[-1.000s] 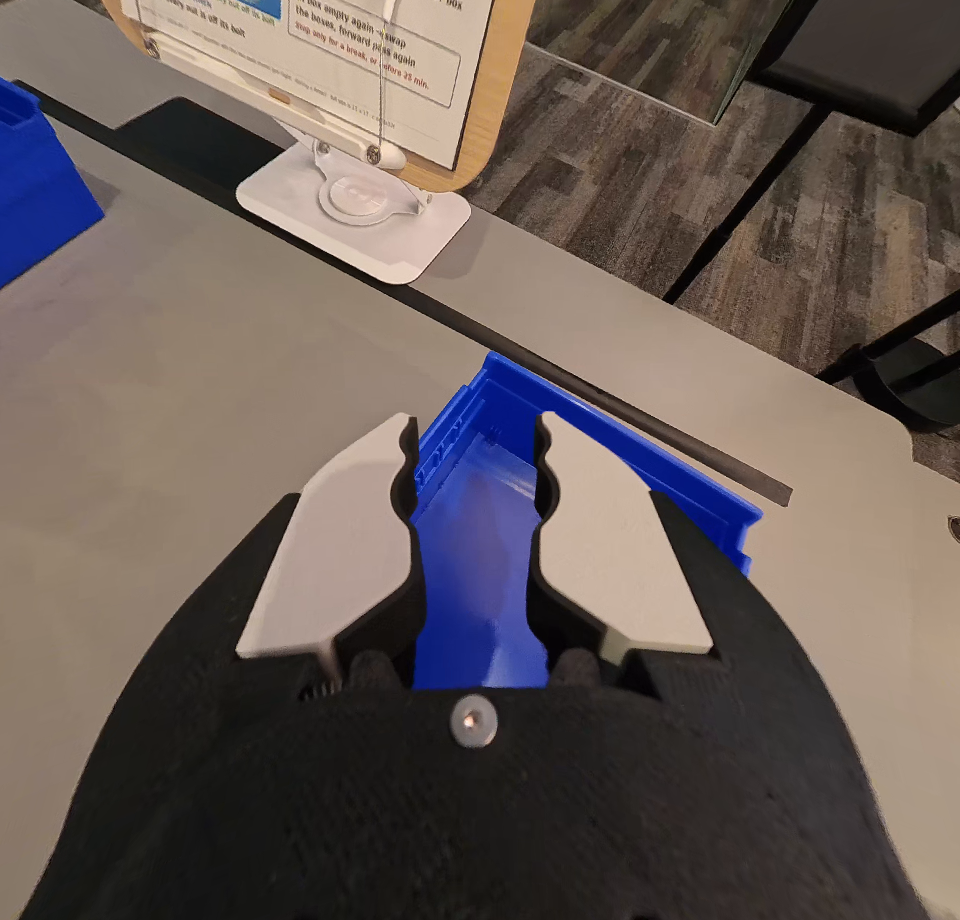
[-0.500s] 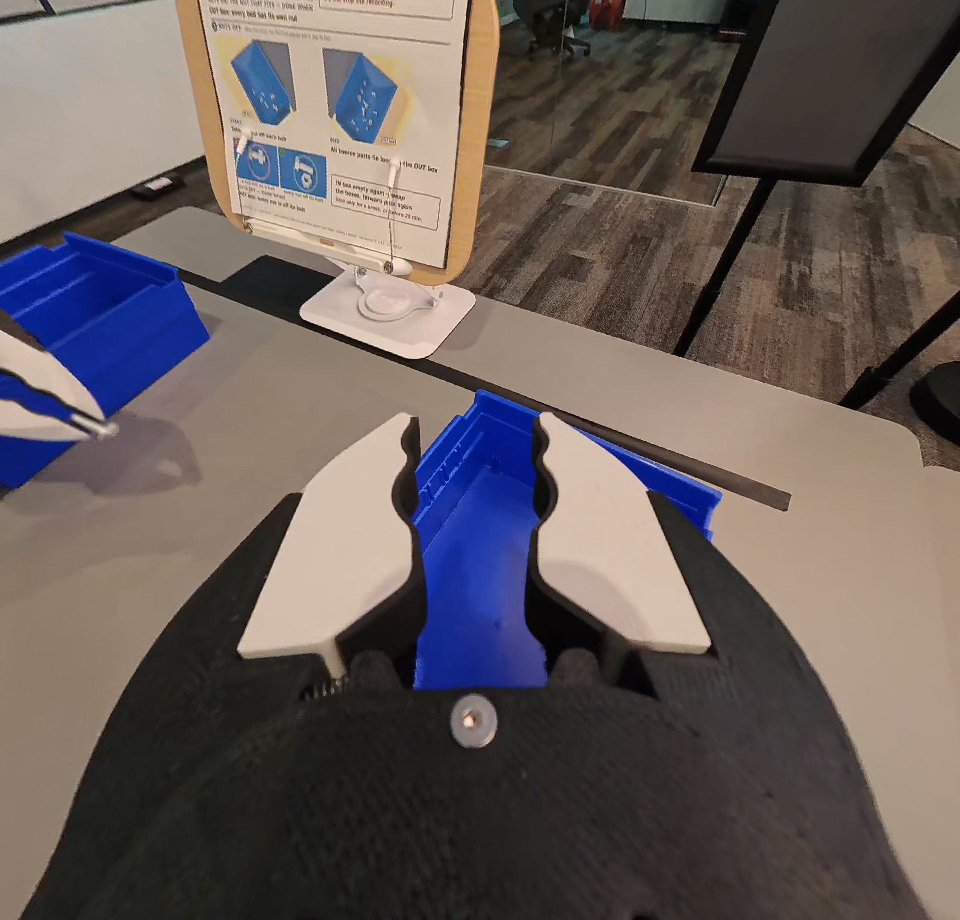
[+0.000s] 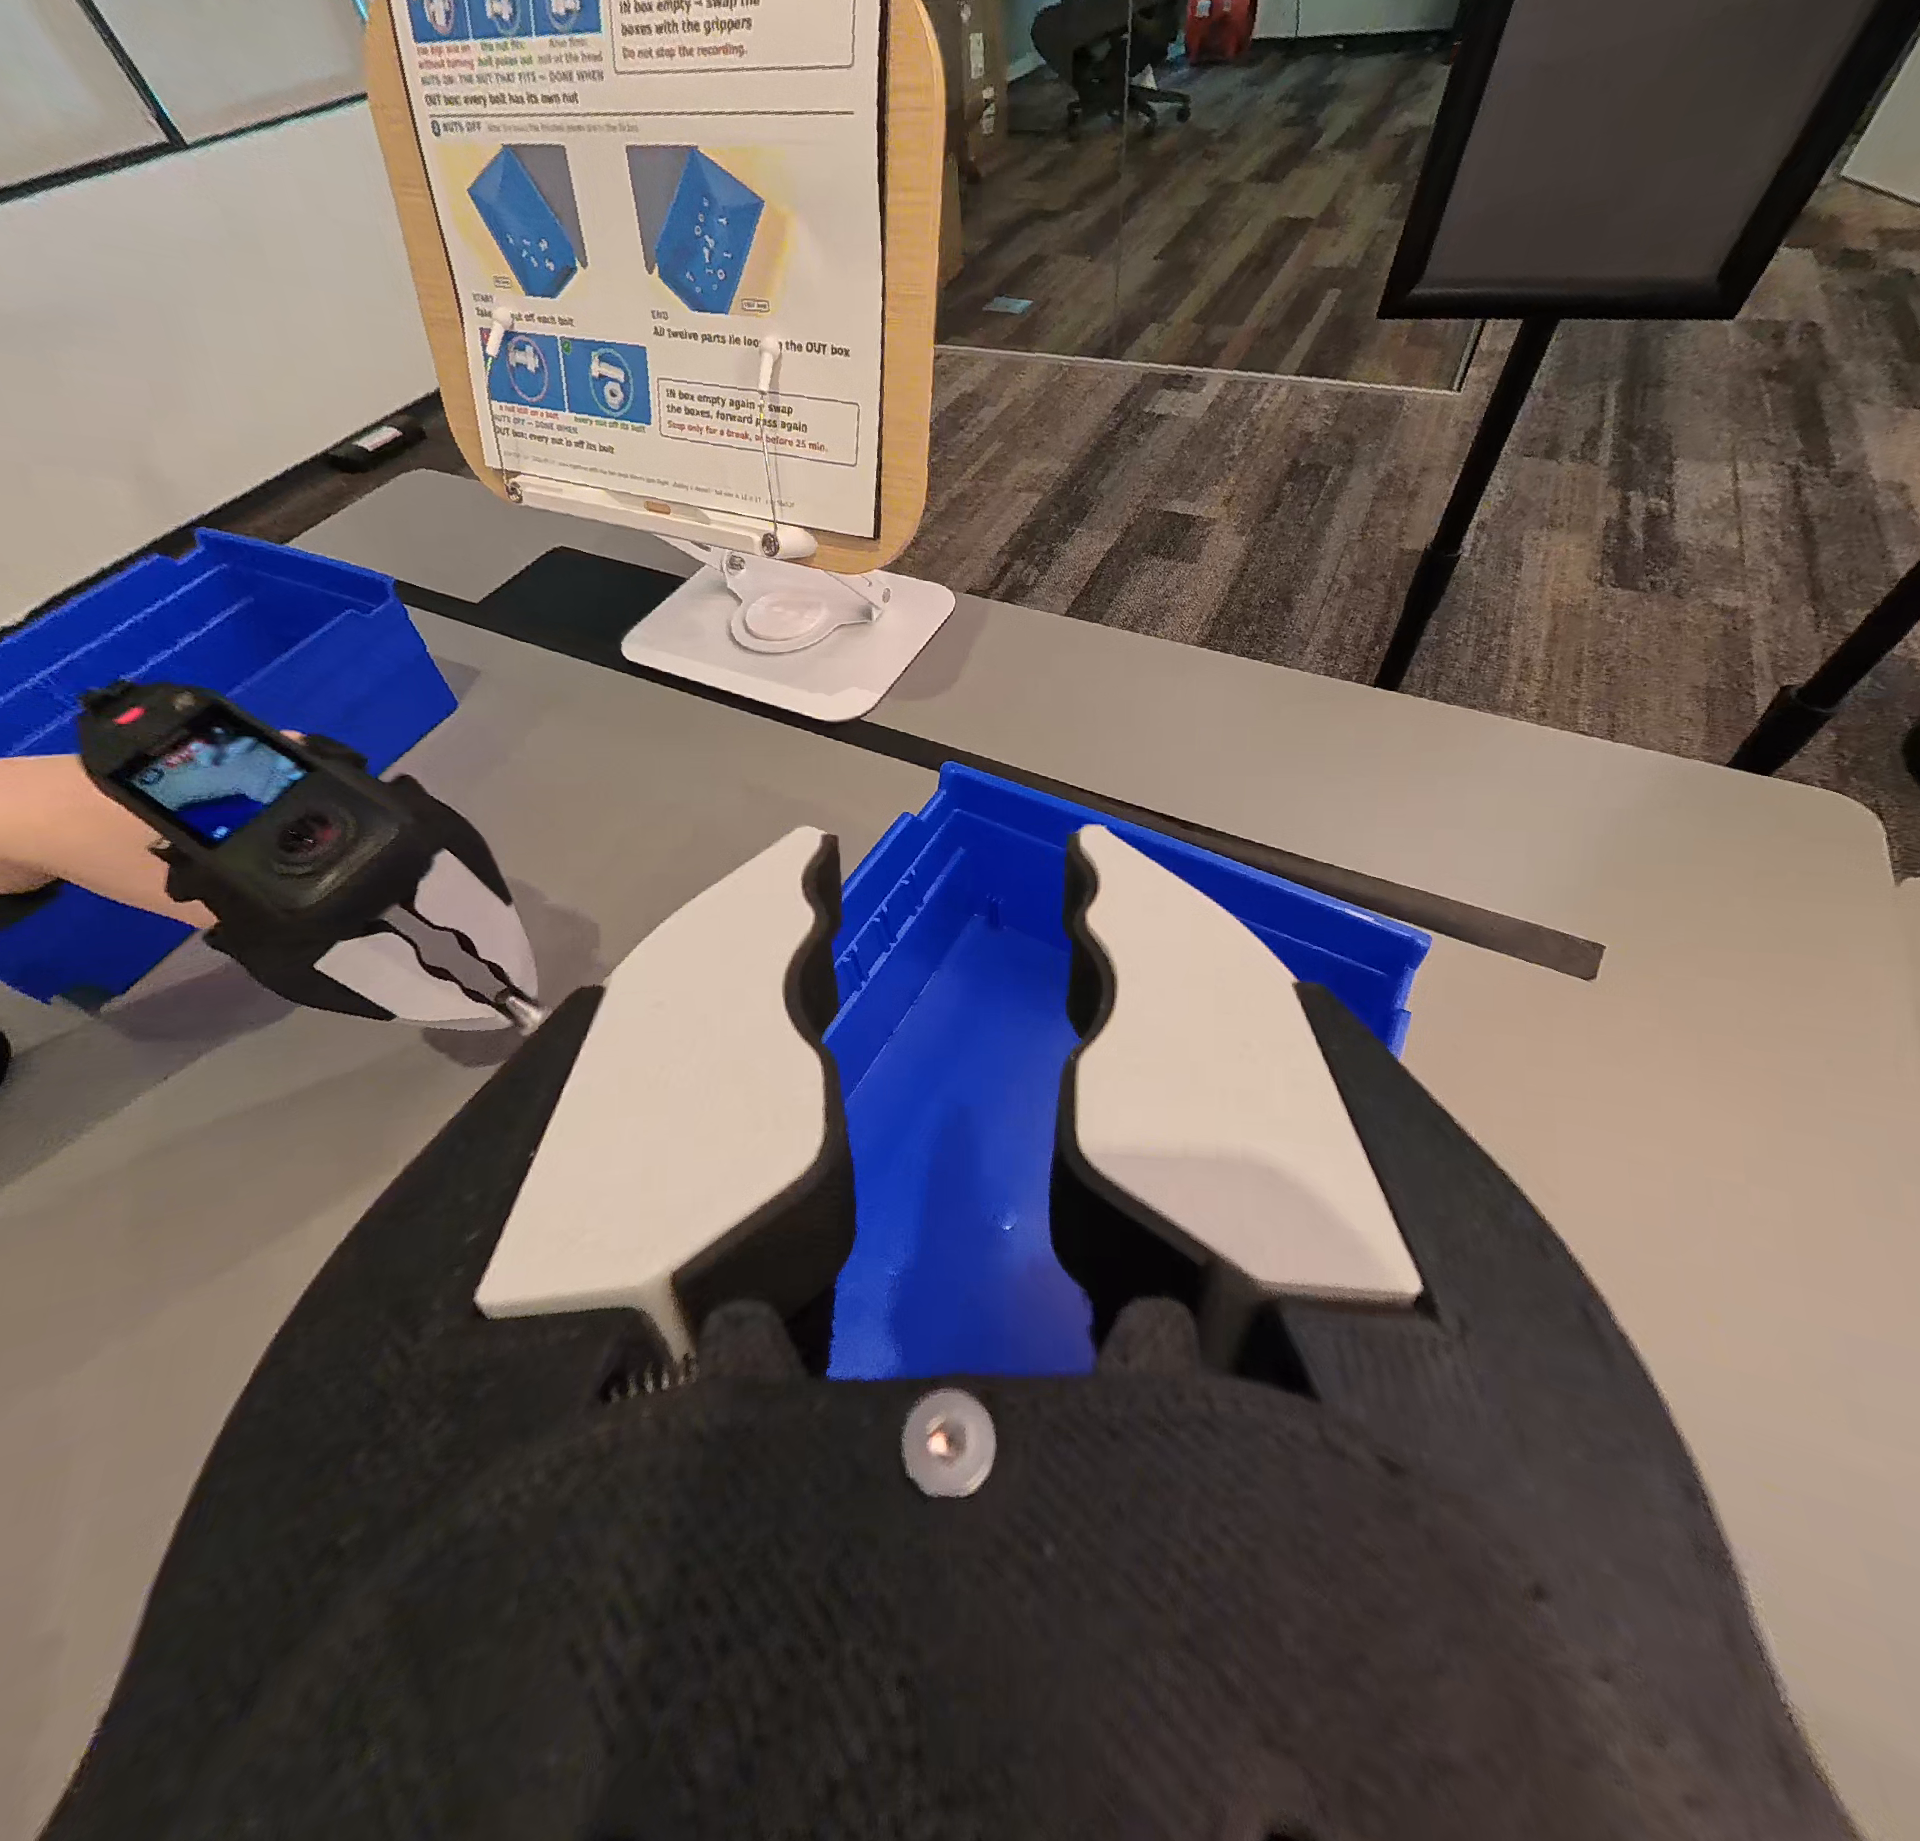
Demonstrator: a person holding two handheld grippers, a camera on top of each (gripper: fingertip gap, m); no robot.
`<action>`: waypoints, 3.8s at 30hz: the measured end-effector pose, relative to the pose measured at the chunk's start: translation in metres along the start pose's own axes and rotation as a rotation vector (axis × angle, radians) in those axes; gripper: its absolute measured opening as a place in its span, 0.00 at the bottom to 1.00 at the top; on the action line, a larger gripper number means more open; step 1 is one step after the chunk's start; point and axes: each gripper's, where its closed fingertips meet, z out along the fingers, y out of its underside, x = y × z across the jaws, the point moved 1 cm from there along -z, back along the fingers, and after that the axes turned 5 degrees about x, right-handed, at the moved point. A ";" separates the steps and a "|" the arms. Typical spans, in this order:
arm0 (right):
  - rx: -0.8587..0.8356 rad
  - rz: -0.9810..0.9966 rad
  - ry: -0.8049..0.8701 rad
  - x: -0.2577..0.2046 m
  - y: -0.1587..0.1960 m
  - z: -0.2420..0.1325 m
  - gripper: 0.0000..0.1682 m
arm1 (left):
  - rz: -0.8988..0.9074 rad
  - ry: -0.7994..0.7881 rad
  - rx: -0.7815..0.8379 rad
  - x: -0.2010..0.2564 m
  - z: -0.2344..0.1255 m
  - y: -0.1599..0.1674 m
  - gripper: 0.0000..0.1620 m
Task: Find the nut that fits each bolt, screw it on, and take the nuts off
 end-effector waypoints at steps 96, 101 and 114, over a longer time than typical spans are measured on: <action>-0.263 -0.028 -0.051 -0.012 0.055 0.074 0.26 | -1.079 -0.295 0.121 0.035 -0.139 0.334 0.14; -0.252 -0.003 -0.074 -0.015 0.056 0.077 0.26 | -1.101 -0.327 0.019 0.025 -0.126 0.342 0.15; -0.284 -0.007 -0.093 -0.018 0.062 0.085 0.26 | -1.139 -0.308 -0.044 0.006 -0.100 0.362 0.18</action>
